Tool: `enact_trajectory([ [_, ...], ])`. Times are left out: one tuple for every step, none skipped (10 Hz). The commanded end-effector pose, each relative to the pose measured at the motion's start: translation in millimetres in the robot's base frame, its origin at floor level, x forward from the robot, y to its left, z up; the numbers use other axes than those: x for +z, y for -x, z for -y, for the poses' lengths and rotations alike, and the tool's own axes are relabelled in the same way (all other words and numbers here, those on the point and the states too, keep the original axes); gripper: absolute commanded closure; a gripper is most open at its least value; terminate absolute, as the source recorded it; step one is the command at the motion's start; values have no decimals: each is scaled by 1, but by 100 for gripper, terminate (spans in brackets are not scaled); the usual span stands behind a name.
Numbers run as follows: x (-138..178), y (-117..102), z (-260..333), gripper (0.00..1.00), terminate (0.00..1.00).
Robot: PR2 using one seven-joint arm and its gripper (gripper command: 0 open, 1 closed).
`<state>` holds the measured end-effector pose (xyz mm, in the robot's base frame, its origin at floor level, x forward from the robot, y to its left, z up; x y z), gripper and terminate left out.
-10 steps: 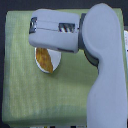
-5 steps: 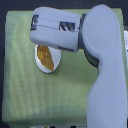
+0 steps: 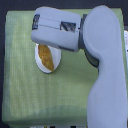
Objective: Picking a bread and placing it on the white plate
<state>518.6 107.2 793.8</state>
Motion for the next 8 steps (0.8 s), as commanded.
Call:
enact_trajectory([
  [-1,-2,13,0,0],
  [-3,1,17,0,0],
  [0,1,20,0,0],
  [3,0,21,0,0],
  [9,-3,22,0,0],
  [19,-6,24,0,0],
  [51,-14,45,0,0],
  [61,-17,51,0,0],
])
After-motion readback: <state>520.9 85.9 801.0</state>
